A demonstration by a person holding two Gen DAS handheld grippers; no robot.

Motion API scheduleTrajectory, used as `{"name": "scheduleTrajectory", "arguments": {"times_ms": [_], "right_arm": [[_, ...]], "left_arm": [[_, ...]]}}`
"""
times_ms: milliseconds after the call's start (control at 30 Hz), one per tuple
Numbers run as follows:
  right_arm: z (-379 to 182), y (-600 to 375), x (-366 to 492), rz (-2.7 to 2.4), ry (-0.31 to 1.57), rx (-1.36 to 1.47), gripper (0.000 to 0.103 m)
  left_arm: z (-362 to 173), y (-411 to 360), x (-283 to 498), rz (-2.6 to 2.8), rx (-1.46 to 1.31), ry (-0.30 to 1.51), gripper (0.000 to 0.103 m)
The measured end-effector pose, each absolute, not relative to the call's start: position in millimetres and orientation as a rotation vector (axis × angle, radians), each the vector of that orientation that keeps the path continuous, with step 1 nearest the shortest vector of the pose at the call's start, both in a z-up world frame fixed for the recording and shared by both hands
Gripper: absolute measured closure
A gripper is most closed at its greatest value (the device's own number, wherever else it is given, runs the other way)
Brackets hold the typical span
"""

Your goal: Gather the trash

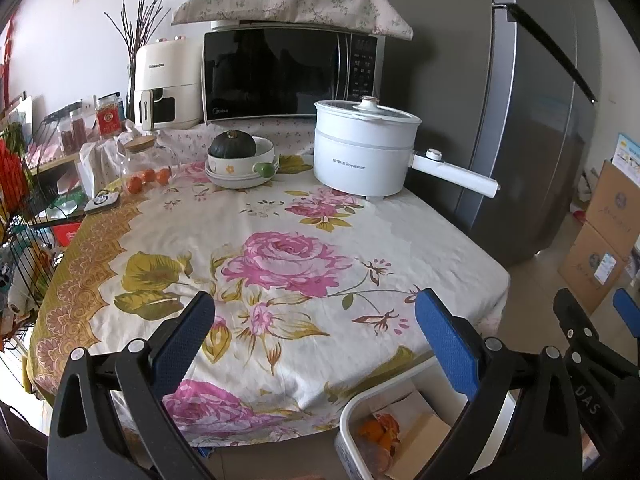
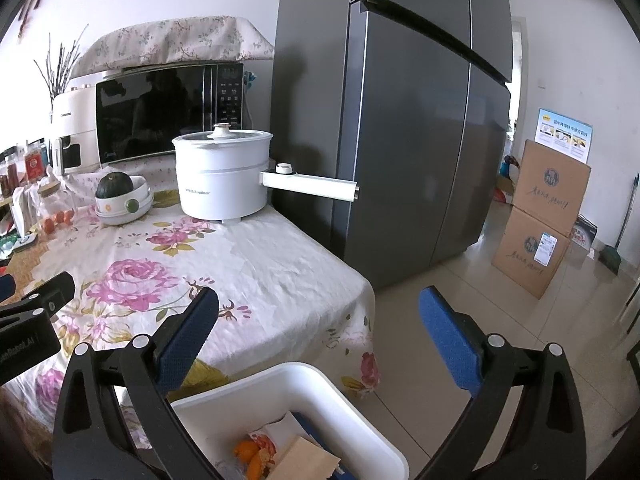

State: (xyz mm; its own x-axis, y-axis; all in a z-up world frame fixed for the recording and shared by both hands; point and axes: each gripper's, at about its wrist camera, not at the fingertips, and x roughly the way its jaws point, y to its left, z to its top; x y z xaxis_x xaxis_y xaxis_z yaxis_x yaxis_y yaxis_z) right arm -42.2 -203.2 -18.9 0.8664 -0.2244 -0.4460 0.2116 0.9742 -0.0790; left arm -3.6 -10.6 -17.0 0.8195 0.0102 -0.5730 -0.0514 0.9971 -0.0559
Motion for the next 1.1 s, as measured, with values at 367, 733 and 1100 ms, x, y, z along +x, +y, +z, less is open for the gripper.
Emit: {"name": "scheduleTrajectory", "arguments": {"times_ms": [367,733,1100], "right_arm": [[-18.9,-204.1,-41.7,-0.227,0.474,-0.027,0.007],[-20.4,-205.2,-43.4,-0.232,0.478,-0.023,0.007],[-19.5,-210.0,-41.6,-0.236,0.484,-0.013,0.007]], "left_arm": [[-19.0,-19.9,-9.7,0.013,-0.008,0.571,0.015],[-16.1,-25.2,-11.2,-0.029,0.008,0.554,0.023],[-10.8,-27.8,-7.6,-0.03,0.013,0.565,0.007]]}}
